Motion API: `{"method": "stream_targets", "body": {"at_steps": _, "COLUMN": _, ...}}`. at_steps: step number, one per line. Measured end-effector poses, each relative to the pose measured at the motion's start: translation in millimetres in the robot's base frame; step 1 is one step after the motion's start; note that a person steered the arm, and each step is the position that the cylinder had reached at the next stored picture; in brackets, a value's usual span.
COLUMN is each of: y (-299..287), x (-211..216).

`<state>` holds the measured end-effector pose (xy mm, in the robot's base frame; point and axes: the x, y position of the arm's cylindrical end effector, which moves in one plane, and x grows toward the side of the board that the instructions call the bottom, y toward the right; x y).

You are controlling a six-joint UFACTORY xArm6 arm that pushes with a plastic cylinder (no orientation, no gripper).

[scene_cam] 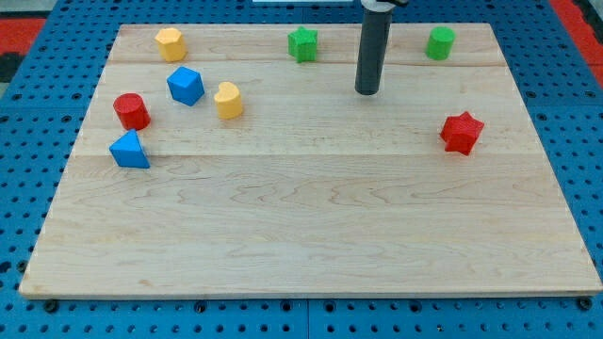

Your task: Move the red star diagonally to the bottom right of the green star

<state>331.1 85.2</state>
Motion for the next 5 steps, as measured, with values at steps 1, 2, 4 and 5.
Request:
{"method": "stream_targets", "body": {"at_steps": 1, "y": -27.2, "x": -4.0}}
{"method": "stream_targets", "body": {"at_steps": 2, "y": -83.2, "x": -13.5}}
{"method": "stream_targets", "body": {"at_steps": 4, "y": -88.5, "x": -13.6}}
{"method": "stream_targets", "body": {"at_steps": 5, "y": -88.5, "x": -14.8}}
